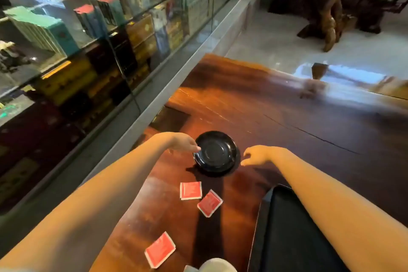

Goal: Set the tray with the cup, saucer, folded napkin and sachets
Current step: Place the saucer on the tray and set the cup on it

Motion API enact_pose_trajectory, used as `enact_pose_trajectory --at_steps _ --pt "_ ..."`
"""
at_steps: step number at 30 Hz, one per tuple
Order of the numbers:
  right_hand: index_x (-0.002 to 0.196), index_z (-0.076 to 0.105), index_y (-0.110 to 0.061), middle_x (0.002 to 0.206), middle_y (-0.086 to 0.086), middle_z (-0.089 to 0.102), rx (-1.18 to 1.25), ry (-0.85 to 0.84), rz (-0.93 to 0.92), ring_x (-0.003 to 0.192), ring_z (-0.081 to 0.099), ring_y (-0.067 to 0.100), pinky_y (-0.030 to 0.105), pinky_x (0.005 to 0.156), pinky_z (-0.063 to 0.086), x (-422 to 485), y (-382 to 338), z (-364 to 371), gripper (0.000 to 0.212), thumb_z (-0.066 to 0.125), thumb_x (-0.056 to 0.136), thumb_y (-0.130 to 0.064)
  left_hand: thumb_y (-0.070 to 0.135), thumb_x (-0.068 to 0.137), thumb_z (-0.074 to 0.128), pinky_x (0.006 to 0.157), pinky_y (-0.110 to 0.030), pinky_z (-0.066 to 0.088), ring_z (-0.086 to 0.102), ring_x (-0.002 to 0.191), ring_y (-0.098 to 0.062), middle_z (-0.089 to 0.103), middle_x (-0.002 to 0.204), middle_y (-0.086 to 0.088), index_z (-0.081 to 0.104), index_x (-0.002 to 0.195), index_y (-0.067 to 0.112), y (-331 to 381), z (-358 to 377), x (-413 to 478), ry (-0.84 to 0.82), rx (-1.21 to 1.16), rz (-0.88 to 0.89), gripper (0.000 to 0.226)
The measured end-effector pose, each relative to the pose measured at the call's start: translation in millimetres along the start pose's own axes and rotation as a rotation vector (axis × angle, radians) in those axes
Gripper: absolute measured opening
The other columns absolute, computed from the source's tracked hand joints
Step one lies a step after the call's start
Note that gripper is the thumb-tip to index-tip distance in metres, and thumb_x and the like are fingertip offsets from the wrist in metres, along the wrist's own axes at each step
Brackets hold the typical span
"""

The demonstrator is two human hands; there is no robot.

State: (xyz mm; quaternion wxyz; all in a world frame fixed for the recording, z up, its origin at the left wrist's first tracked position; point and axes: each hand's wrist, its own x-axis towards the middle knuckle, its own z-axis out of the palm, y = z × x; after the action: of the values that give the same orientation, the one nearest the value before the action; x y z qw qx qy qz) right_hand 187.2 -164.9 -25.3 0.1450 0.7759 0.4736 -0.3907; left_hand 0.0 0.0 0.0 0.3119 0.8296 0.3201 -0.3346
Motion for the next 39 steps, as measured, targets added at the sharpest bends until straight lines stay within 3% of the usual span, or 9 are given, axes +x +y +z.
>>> enact_pose_trajectory --at_steps 8,14,17,20,23,26,29,34,39 --pt "0.133 0.037 -0.003 0.134 0.018 0.048 0.154 0.088 0.060 0.118 0.049 0.032 0.038 0.095 0.040 44.1 0.0 18.0 0.054 0.050 0.092 -0.035 0.052 0.093 0.038 0.077 -0.038 0.057 0.063 0.100 -0.030 0.063 0.117 -0.010 0.056 0.125 0.014 -28.7 17.0 42.2 -0.001 -0.027 -0.100 0.053" --pt "0.125 0.039 -0.002 0.121 0.019 0.052 0.233 0.157 0.028 0.103 0.055 0.033 0.042 0.086 0.047 76.2 1.6 15.9 0.051 0.057 0.088 -0.032 0.032 0.096 0.046 0.068 -0.037 0.056 0.064 0.083 -0.029 0.067 0.101 -0.019 0.054 0.120 -0.003 -35.1 19.0 72.5 0.091 -0.395 -0.105 0.043" --pt "0.121 0.036 -0.001 0.119 0.022 0.052 0.254 0.180 0.031 0.098 0.056 0.035 0.041 0.075 0.047 87.9 -2.3 13.4 0.050 0.062 0.085 -0.024 0.020 0.093 0.054 0.066 -0.040 0.056 0.061 0.074 -0.028 0.060 0.091 -0.020 0.050 0.119 -0.001 -29.2 23.5 81.5 0.101 -0.550 -0.086 0.034" --pt "0.113 0.034 -0.002 0.116 0.026 0.052 0.315 0.175 0.049 0.090 0.056 0.036 0.040 0.063 0.047 94.4 -9.2 11.6 0.043 0.063 0.083 -0.013 0.005 0.087 0.061 0.059 -0.040 0.058 0.063 0.072 -0.029 0.056 0.095 -0.018 0.049 0.105 0.002 -21.9 28.9 88.9 0.126 -0.660 -0.092 0.022" --pt "0.114 0.034 0.001 0.117 0.026 0.053 0.376 0.186 0.083 0.099 0.057 0.037 0.038 0.070 0.047 98.2 -11.7 13.4 0.042 0.062 0.084 -0.008 -0.001 0.076 0.069 0.055 -0.029 0.058 0.062 0.085 -0.028 0.056 0.089 -0.008 0.052 0.102 0.001 -15.0 33.5 93.5 0.211 -0.586 -0.114 0.030" --pt "0.121 0.035 0.002 0.119 0.025 0.051 0.462 0.213 0.093 0.098 0.057 0.036 0.039 0.073 0.050 98.3 -9.2 15.0 0.049 0.063 0.082 -0.007 -0.003 0.076 0.069 0.046 -0.013 0.049 0.057 0.078 -0.021 0.051 0.078 -0.002 0.051 0.089 0.004 -9.2 34.7 91.9 0.243 -0.583 -0.115 0.024" --pt "0.123 0.038 -0.002 0.117 0.024 0.052 0.559 0.220 0.093 0.092 0.061 0.037 0.045 0.077 0.056 91.9 -4.4 17.1 0.049 0.064 0.081 -0.005 -0.006 0.080 0.064 0.037 -0.019 0.051 0.058 0.063 -0.020 0.053 0.078 -0.006 0.049 0.093 0.004 -4.0 35.4 84.7 0.251 -0.690 -0.121 0.022" --pt "0.118 0.045 -0.005 0.106 0.016 0.053 0.729 0.255 0.097 0.081 0.061 0.031 0.037 0.057 0.057 68.4 9.1 12.9 0.043 0.065 0.080 0.000 -0.007 0.082 0.061 0.037 -0.020 0.051 0.058 0.060 -0.019 0.055 0.076 -0.008 0.053 0.096 0.000 14.1 30.3 65.0 0.270 -0.741 -0.088 0.017" --pt "0.116 0.052 0.000 0.099 0.017 0.060 1.007 0.325 0.073 0.079 0.064 0.029 0.038 0.063 0.058 26.9 34.2 0.9 0.037 0.060 0.081 0.008 -0.003 0.084 0.061 0.048 -0.020 0.052 0.057 0.062 -0.015 0.059 0.076 -0.008 0.060 0.097 0.002 48.7 19.0 38.5 0.368 -0.810 -0.010 0.013"
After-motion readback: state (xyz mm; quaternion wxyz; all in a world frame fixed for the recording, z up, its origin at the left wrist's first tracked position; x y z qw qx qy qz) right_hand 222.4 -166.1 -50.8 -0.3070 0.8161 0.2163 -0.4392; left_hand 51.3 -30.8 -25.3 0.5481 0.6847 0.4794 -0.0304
